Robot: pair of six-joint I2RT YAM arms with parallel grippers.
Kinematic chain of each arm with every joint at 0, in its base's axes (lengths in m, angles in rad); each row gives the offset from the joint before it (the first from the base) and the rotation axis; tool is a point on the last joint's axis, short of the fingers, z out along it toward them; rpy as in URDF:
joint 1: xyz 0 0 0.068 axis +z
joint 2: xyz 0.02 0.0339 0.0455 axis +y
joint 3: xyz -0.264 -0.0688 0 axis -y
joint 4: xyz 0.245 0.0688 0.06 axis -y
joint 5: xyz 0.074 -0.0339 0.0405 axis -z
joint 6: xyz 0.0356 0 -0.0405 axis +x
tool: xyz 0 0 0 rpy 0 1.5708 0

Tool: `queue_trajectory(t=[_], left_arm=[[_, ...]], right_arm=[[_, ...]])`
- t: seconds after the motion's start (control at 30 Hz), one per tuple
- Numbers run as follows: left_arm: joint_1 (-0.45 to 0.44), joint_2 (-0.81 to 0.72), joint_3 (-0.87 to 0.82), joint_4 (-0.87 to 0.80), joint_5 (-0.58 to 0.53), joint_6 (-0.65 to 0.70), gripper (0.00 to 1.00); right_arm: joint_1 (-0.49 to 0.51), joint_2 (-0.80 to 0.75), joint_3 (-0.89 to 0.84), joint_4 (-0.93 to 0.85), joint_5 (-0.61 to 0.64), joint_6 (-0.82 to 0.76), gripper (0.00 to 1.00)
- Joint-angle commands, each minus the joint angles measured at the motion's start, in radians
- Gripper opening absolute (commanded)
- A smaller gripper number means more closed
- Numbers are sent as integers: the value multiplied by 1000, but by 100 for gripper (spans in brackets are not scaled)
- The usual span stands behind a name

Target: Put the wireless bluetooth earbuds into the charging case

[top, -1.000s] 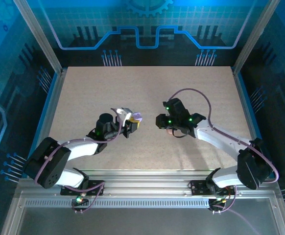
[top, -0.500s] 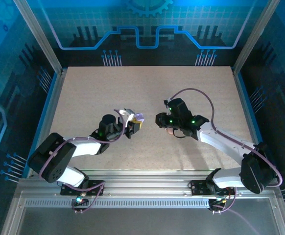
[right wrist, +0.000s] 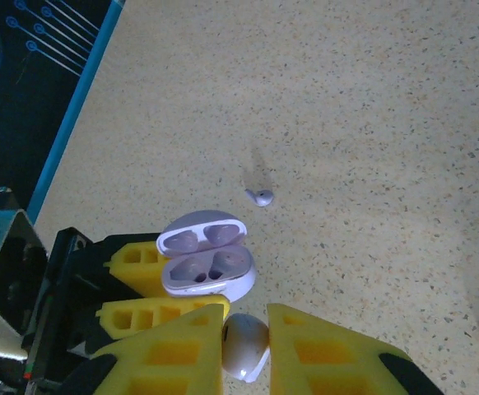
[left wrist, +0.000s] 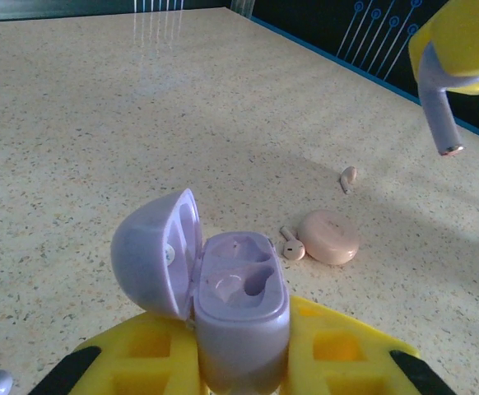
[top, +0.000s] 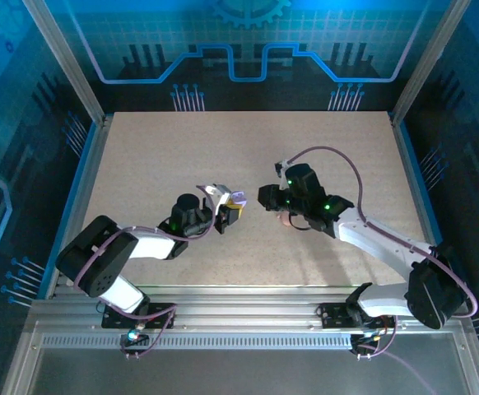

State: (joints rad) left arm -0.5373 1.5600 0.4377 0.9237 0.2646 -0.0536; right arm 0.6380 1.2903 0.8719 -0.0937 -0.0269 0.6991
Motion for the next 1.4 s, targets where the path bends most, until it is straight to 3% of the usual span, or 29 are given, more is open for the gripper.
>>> queue_trajectory(t=[0.0,0.8,1.37], left_arm=[[-15,27,33,71,-10,-6,15],[-70,54,15,241,8,45,15],[-88,63,-18,369,18,90,15]], right_arm=[[-7,-33,-42,105,-29,-15,18],[49,-9,-105,387,-45,-114,18],[78,-9,-93,370,3,-176,18]])
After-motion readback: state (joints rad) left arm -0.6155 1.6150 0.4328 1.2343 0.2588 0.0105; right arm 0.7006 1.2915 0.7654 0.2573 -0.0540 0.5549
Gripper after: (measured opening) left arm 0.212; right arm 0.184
